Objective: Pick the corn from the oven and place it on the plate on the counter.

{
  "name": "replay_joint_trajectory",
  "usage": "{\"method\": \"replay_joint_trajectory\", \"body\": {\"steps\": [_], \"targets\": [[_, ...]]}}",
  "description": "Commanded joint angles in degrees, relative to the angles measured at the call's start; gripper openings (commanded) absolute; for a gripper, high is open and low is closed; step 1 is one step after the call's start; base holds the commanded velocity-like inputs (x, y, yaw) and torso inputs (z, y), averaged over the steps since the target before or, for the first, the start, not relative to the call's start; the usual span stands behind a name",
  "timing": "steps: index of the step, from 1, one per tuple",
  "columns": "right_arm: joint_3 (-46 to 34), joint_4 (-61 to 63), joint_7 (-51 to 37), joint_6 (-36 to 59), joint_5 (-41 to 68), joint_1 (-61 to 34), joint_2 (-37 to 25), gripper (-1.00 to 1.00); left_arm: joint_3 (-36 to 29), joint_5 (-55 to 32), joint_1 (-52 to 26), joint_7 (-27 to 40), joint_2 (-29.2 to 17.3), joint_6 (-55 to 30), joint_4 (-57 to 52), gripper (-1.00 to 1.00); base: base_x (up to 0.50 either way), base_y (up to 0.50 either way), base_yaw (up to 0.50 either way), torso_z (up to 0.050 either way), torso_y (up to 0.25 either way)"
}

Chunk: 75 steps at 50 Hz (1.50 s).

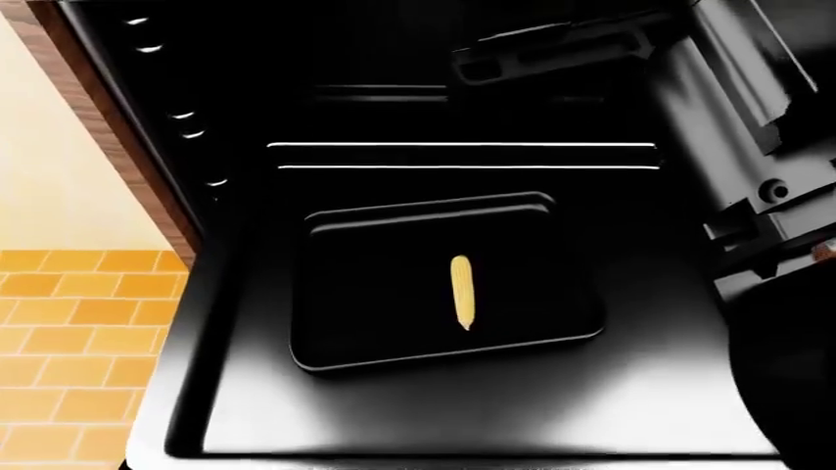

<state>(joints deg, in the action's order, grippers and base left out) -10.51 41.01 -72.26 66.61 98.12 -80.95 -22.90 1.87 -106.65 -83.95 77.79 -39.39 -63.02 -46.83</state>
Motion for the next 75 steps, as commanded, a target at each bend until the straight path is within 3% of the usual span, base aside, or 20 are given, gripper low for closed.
{"method": "replay_joint_trajectory", "body": {"steps": [1, 22, 27, 33, 37, 41, 51, 67, 75], "targets": [[-0.08, 0.68, 0.5, -0.77, -0.84, 1.72, -0.11, 1.0, 0.17, 0.21, 0.22, 0.04, -0.24, 0.72, -0.71, 1.0, 0.0, 0.0, 0.0, 0.003, -0.23], [-1.78, 5.91, -8.87, -4.95, 6.52, 9.65, -1.92, 1.0, 0.52, 0.57, 2.85, -0.45, 0.48, 2.6, -1.18, 1.0, 0.0, 0.0, 0.0, 0.0, 0.0], [0.99, 7.16, -2.64, -4.72, -0.44, 19.55, -2.71, 1.0, 0.85, 0.1, 3.11, -0.37, -0.03, 3.03, -1.38, 1.0, 0.0, 0.0, 0.0, 0.0, 0.0], [5.29, 7.13, 10.7, -7.93, -13.72, 36.14, -2.77, 1.0, 0.89, 0.03, 3.29, -0.26, -0.27, 3.36, -1.54, 1.0, 0.0, 0.0, 0.0, 0.0, 0.0], [4.69, 5.85, 20.89, -12.01, -24.77, 48.23, -2.1, 1.0, 0.74, 0.32, 3.53, -0.36, -0.16, 3.42, -1.64, 1.0, 0.0, 0.0, 0.0, 0.0, 0.0], [2.64, 3.86, 26.71, -14.72, -30.34, 52.71, -1.16, 1.0, 0.58, 0.71, 3.89, -0.52, 0.15, 3.54, -1.74, 1.0, 0.0, 0.0, 0.0, 0.0, 0.0], [-0.66, -0.71, 30.82, -13.18, -30.79, 52.0, -1.57, 1.0, 0.77, 0.86, 4.55, -0.63, 0.0, 4.07, -2.08, 1.0, 0.0, 0.0, 0.0, 0.0, 0.0], [-0.46, -7.32, 28.9, -5.71, -22.18, 45.49, -5.75, 1.0, 0.68, 0.76, 5.99, -0.11, 0.38, 5.26, -3.14, 1.0, 0.0, 0.0, 0.0, 0.0, 0.0], [-1.24, -11.17, 26.15, -5.3, -20.09, 41.23, -2.28, 1.0, 0.28, 0.24, 5.74, 0.1, 0.35, 5.73, -3.27, 1.0, 0.0, 0.0, 0.0, 0.0, 0.0]]}}
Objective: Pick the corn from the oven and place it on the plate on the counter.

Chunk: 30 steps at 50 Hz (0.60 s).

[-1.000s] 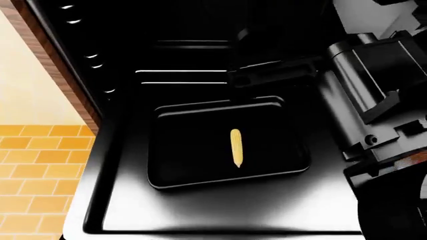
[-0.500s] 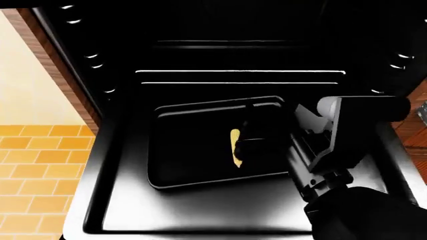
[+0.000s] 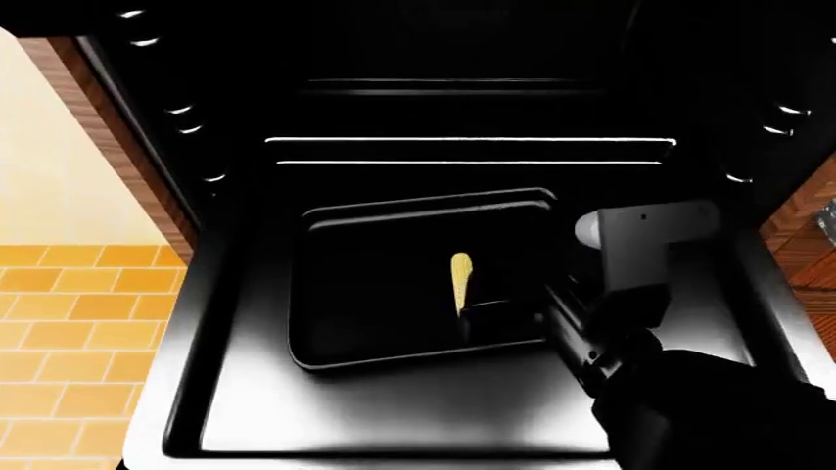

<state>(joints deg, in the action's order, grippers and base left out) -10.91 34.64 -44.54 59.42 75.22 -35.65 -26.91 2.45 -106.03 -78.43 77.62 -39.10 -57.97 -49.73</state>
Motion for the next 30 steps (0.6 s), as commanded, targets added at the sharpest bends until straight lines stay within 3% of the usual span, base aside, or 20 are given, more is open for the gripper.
{"method": "replay_joint_trajectory", "body": {"steps": [1, 11, 17, 21, 24, 28, 30], "targets": [[-0.9, -4.79, -1.36, 1.58, 2.37, -4.41, 1.96, 1.0, -0.36, -0.48, 0.15, 0.31, 0.0, 0.7, -0.37, 1.0, 0.0, 0.0, 0.0, 0.0, 0.0], [-2.01, -6.86, -13.1, 5.27, 5.1, -12.4, 4.96, 1.0, -2.11, -1.3, -1.76, 1.47, 0.32, 1.12, -0.06, 1.0, 0.0, 0.0, 0.0, 0.0, 0.0], [-3.34, -11.67, -33.14, 10.35, 16.52, -18.72, 7.36, 1.0, -2.45, -1.77, -1.82, 2.1, 0.28, 1.63, -0.38, 1.0, 0.0, 0.0, 0.0, 0.0, 0.0], [-2.89, -14.21, -39.87, 8.49, 25.53, -20.44, 9.1, 1.0, -2.48, -1.62, -1.62, 1.99, 0.37, 1.83, -0.47, 1.0, 0.0, 0.0, 0.0, 0.0, 0.0], [-6.42, -17.94, -44.96, 7.39, 31.95, -22.89, 8.6, 1.0, -2.27, -1.59, -1.36, 1.92, 0.17, 2.0, -0.56, 1.0, 0.0, 0.0, 0.0, 0.0, 0.0], [-22.55, -20.45, -45.24, -2.09, 40.36, -28.17, 2.12, 1.0, -2.28, -1.63, -1.21, 1.89, 0.07, 2.19, -0.68, 1.0, 0.0, 0.0, 0.0, 0.0, 0.0], [-21.48, -20.0, -43.93, -3.53, 41.45, -27.22, 2.49, 1.0, -2.27, -1.6, -1.15, 1.83, 0.03, 2.27, -0.7, 1.0, 0.0, 0.0, 0.0, 0.0, 0.0]]}}
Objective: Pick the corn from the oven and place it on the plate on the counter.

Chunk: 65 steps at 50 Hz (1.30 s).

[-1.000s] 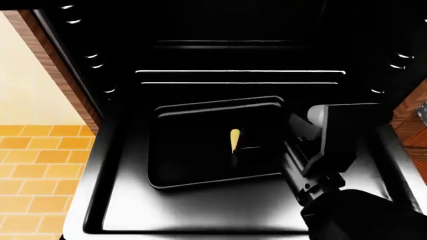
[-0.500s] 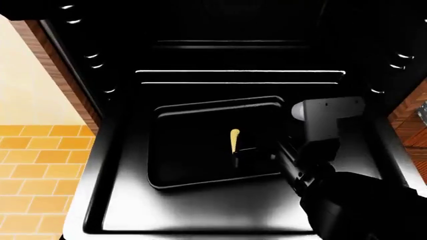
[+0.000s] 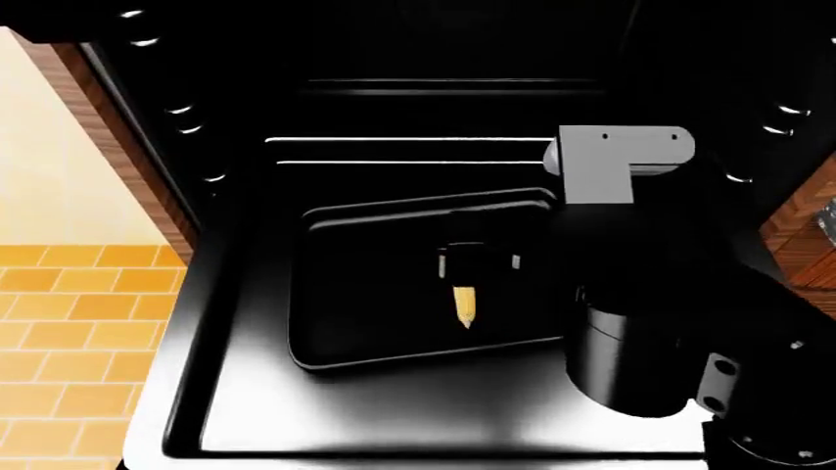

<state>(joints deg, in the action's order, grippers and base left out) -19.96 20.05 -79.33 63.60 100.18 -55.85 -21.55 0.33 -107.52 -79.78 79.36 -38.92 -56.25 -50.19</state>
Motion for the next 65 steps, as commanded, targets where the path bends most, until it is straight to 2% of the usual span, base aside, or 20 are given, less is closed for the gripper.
{"method": "replay_joint_trajectory", "body": {"steps": [1, 8, 15, 45, 65], "targets": [[-12.13, -5.53, -8.81, -8.49, 17.04, -6.62, -2.82, 1.0, -0.16, -0.06, 0.25, 0.06, -0.17, 0.56, -0.27, 1.0, 0.0, 0.0, 0.0, 0.0, 0.0], [-13.45, -6.74, -9.74, -11.02, 18.97, -7.09, -3.97, 1.0, -0.42, 0.25, 0.73, 0.11, 0.19, 0.88, -0.64, 1.0, 0.0, 0.0, 0.0, 0.0, 0.0], [-13.3, -7.84, -6.73, -13.38, 14.2, -5.04, -4.17, 1.0, -0.37, 0.43, 0.97, -0.22, -0.04, 1.02, -0.73, 1.0, 0.0, 0.0, 0.0, 0.0, 0.0], [-16.17, -16.33, -0.75, -14.24, 14.22, -6.51, 0.06, 1.0, -0.65, 1.03, 1.7, -0.6, -0.2, 2.01, -1.03, 1.0, 0.0, 0.0, 0.0, 0.0, 0.0], [-16.96, -17.17, 3.0, -15.38, 10.26, -3.39, -1.25, 1.0, 0.49, 2.97, 5.0, -2.1, 0.15, 2.79, -2.18, 1.0, 0.0, 0.0, 0.0, 0.0, 0.0]]}}
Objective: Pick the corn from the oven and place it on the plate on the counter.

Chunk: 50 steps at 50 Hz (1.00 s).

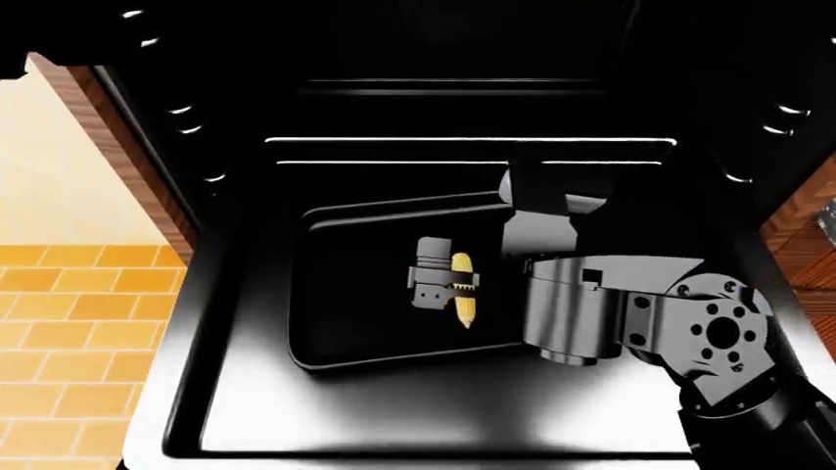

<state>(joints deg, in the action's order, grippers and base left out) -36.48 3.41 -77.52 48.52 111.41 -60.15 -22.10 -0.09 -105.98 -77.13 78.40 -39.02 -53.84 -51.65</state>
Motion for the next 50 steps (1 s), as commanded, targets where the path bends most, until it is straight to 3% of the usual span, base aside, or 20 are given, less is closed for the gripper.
{"method": "replay_joint_trajectory", "body": {"steps": [1, 12, 27, 50], "targets": [[-0.45, -0.41, 0.97, -0.26, -0.84, 0.92, -0.88, 1.0, 1.0, 1.61, 2.58, -1.28, 0.27, 0.39, -0.76, 1.0, 0.0, 0.0, 0.0, 0.0, 0.0], [-1.08, -0.88, 0.39, -0.3, -0.35, 0.84, -0.95, 1.0, 3.08, 3.31, 6.14, -3.07, 0.18, 1.02, -1.58, 1.0, 0.0, 0.0, 0.0, 0.0, 0.0], [-6.3, -3.62, -8.77, 4.11, 4.71, -5.2, -1.3, 1.0, 5.6, 7.49, 11.08, -6.86, 1.48, 1.55, -2.01, 1.0, 0.0, 0.0, 0.0, 0.0, 0.0], [-6.39, -3.5, -1.54, 2.5, 2.09, -4.56, -0.02, 1.0, 4.61, 6.35, 10.27, -5.73, 1.2, 2.07, -2.48, 1.0, 0.0, 0.0, 0.0, 0.0, 0.0]]}}
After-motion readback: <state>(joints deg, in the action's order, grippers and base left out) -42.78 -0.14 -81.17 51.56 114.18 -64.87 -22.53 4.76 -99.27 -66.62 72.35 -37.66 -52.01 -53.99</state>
